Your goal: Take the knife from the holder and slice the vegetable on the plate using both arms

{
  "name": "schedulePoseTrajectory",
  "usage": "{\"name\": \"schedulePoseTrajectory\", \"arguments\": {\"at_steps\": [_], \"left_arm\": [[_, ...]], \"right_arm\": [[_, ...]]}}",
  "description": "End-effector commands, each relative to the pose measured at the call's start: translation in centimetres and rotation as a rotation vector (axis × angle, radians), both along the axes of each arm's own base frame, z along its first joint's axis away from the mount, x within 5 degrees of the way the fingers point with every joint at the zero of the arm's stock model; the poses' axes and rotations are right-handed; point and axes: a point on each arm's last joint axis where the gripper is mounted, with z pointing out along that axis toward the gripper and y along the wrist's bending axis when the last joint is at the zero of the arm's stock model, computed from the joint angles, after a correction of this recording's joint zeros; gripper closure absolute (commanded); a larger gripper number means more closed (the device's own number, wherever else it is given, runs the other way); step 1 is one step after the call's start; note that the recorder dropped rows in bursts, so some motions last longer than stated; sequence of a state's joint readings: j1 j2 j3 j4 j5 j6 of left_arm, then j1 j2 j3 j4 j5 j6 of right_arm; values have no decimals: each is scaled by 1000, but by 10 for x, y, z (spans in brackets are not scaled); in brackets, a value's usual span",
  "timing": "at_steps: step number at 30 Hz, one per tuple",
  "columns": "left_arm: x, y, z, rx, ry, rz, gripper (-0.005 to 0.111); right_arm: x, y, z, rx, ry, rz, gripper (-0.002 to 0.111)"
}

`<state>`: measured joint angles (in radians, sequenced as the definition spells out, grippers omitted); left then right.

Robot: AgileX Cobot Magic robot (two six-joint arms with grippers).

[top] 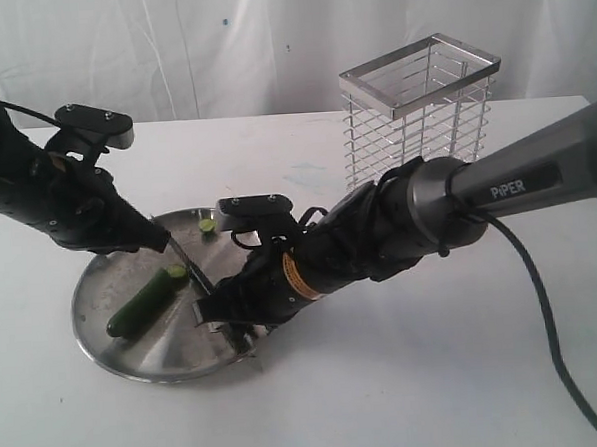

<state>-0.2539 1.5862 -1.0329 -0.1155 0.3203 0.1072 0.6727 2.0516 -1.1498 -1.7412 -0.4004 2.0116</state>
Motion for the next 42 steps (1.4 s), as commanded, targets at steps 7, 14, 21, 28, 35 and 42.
{"name": "schedulePoseTrajectory", "arguments": {"at_steps": [7, 14, 21, 28, 35, 42], "left_arm": [[-42, 12, 67, -76, -241, 20, 107], [-124, 31, 53, -238, -352, 117, 107], [-195, 46, 63, -340, -508, 100, 107], [-220, 52, 71, -355, -608, 71, 107], [-222, 53, 73, -363, -636, 73, 107], [-222, 53, 74, -363, -638, 74, 107]], "right_arm": [[0, -8, 75, 58, -264, 49, 55], [-54, -41, 147, 317, -438, 62, 69], [-131, -84, 176, 758, -600, 157, 108], [-157, -103, 180, 785, -570, 146, 108], [-159, -105, 183, 795, -585, 149, 108], [-155, -107, 186, 820, -585, 87, 108]]}}
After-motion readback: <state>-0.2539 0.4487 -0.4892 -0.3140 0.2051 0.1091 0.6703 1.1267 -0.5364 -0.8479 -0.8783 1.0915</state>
